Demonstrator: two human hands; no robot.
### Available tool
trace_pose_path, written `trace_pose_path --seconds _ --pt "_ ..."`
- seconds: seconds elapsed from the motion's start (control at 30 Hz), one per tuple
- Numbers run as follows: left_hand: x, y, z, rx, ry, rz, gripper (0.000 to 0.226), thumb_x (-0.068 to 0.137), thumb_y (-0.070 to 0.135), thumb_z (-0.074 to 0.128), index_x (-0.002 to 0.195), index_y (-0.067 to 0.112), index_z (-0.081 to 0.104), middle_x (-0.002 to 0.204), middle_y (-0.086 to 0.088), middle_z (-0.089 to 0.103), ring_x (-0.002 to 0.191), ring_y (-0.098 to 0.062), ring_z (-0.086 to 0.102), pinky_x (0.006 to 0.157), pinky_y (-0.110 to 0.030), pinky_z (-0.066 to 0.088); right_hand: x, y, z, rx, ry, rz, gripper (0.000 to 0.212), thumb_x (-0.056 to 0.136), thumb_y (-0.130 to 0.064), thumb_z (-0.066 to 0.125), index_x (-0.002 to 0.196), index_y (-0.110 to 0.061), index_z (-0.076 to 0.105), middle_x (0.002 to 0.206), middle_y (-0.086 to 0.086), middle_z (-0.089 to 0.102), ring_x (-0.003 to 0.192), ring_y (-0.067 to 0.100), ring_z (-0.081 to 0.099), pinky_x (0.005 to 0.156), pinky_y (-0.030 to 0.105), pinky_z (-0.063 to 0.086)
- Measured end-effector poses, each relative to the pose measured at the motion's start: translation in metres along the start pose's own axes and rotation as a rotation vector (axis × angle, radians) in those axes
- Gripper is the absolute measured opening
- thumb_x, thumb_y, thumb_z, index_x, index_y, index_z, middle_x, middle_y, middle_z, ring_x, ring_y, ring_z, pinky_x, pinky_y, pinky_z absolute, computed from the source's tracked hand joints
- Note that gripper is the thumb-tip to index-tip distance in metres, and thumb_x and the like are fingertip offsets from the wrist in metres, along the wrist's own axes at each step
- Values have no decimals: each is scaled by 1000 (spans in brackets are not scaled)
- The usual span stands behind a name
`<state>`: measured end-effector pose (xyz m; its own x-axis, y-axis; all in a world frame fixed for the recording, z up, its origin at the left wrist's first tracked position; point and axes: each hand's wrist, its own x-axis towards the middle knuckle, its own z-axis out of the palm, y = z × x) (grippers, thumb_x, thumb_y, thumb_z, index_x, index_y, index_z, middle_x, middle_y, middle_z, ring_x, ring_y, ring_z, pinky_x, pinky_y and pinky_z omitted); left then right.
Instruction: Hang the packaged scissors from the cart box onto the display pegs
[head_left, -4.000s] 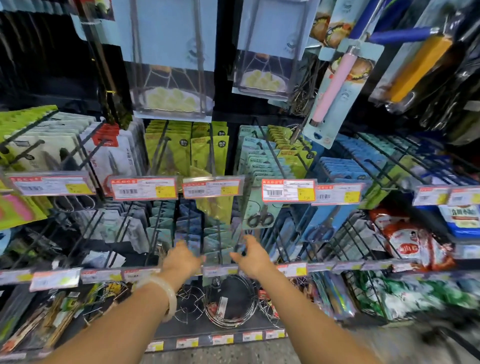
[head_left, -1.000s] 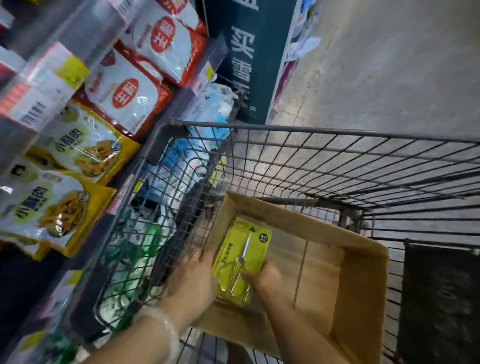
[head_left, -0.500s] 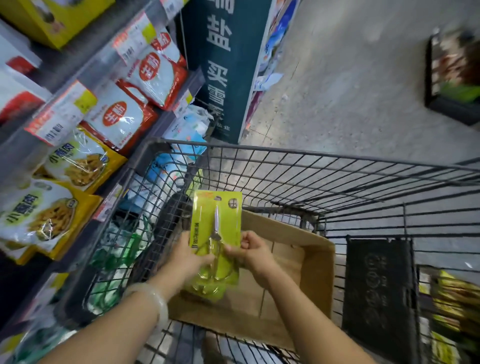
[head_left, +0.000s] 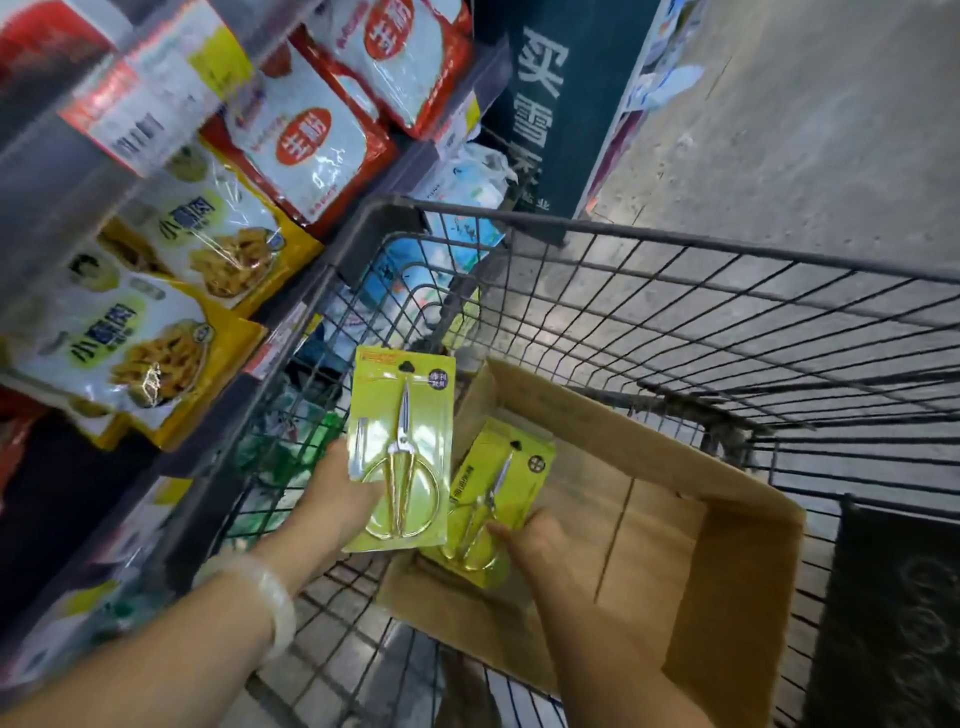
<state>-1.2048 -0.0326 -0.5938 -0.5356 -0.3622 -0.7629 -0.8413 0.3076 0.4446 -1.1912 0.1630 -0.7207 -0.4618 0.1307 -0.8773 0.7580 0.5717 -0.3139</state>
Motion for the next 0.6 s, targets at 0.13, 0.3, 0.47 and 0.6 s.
trace_pose_path --seconds 0.13,0.3,0.47,0.6 --pt "0 -6 1 -46 21 -42 54 92 4 52 141 10 30 135 -8 45 109 -20 43 90 -27 32 -4 4 -11 59 29 33 40 76 -27 76 107 -8 61 107 10 67 101 27 64 74 29 49" --pt "-16 3 -4 -42 22 -49 62 92 9 53 146 10 23 148 -12 34 133 -31 36 107 -41 33 -22 3 -31 285 1 36 35 73 -5 76 73 -20 44 77 4 58 73 23 59 67 37 53" --pt "-45 8 -18 -100 7 3 63 91 14 56 146 14 25 148 -11 35 132 -32 39 108 -42 35 -71 -8 -57 399 -94 -55 26 83 10 58 75 -15 57 76 6 61 67 19 56 59 26 52" --pt "-74 3 -36 -154 17 68 54 89 14 56 139 13 35 138 -12 46 122 -33 48 102 -41 42 -120 -26 -83 452 -124 -188 15 87 8 54 90 -7 58 78 7 60 61 13 54 42 15 47"
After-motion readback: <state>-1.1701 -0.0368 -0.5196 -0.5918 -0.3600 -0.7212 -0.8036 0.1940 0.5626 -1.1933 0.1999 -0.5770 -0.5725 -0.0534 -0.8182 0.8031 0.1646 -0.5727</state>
